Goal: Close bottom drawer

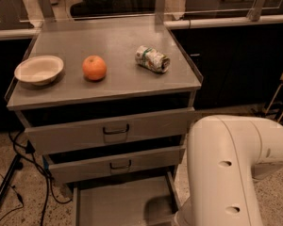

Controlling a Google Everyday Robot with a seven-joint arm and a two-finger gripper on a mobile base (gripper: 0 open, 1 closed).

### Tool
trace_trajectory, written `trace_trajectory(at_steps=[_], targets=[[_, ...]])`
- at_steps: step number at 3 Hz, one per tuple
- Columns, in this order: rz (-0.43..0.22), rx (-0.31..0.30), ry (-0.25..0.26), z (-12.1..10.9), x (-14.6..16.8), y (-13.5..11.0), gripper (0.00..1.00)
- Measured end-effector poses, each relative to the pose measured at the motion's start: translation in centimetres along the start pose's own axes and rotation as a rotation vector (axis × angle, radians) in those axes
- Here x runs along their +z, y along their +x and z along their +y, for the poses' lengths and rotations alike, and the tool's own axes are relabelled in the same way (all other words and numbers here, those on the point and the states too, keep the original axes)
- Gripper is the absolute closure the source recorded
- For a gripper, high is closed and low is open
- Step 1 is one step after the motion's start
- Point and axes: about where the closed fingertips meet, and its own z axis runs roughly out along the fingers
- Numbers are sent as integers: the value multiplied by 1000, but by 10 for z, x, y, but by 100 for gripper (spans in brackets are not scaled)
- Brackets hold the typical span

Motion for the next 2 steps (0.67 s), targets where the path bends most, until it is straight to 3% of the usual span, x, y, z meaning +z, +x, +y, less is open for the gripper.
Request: trace_trajectory(at_steps=[2], targets=[[-67, 9, -26, -1, 30, -5, 100]])
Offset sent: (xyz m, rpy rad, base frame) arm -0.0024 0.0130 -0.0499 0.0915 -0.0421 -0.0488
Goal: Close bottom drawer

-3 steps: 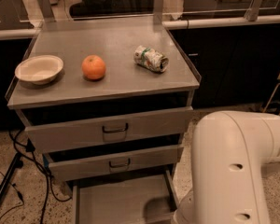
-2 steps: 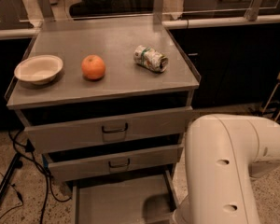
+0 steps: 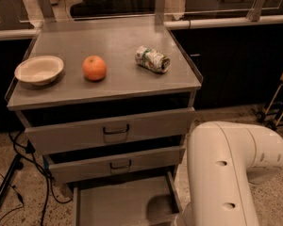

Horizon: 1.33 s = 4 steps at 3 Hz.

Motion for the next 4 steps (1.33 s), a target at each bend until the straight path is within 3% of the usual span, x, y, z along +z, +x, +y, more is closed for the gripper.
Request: trace_trajectory(at_steps=[2, 4], targets=[[5, -24, -17, -1, 35, -5, 100], [11, -73, 27, -18, 42, -37, 100]])
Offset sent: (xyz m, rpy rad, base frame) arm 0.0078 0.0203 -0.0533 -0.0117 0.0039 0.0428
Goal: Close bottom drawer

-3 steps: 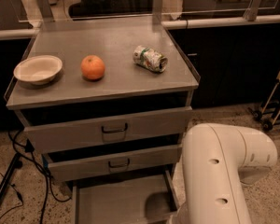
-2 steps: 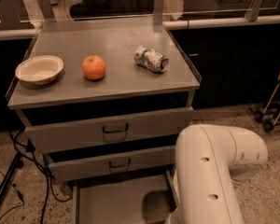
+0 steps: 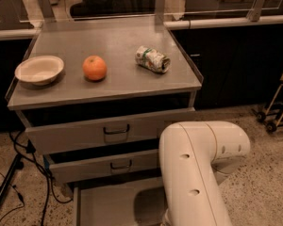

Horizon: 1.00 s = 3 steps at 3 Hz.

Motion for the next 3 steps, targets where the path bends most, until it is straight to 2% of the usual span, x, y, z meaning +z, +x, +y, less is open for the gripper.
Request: trace_trajectory(at_steps=[1, 2, 3], targets=[[14, -18, 6, 0, 6, -6, 100], [14, -18, 6, 0, 6, -7, 81], [14, -18, 6, 0, 7, -7, 58]])
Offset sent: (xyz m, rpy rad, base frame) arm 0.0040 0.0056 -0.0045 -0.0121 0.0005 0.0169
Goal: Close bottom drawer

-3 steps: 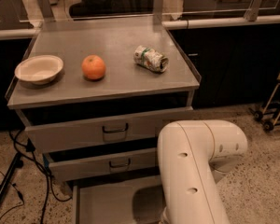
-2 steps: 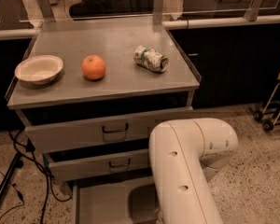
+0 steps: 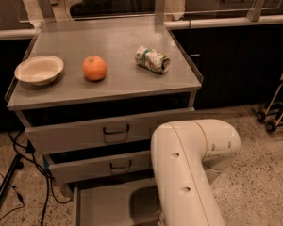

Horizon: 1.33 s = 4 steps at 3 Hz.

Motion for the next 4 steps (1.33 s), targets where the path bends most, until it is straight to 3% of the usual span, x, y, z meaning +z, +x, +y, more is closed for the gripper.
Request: trace_trajectory(at_steps=[2, 3, 4], targets=[[0, 0, 0, 0, 0, 0, 11], [0, 0, 0, 0, 0, 0, 0], [0, 0, 0, 0, 0, 0, 0]])
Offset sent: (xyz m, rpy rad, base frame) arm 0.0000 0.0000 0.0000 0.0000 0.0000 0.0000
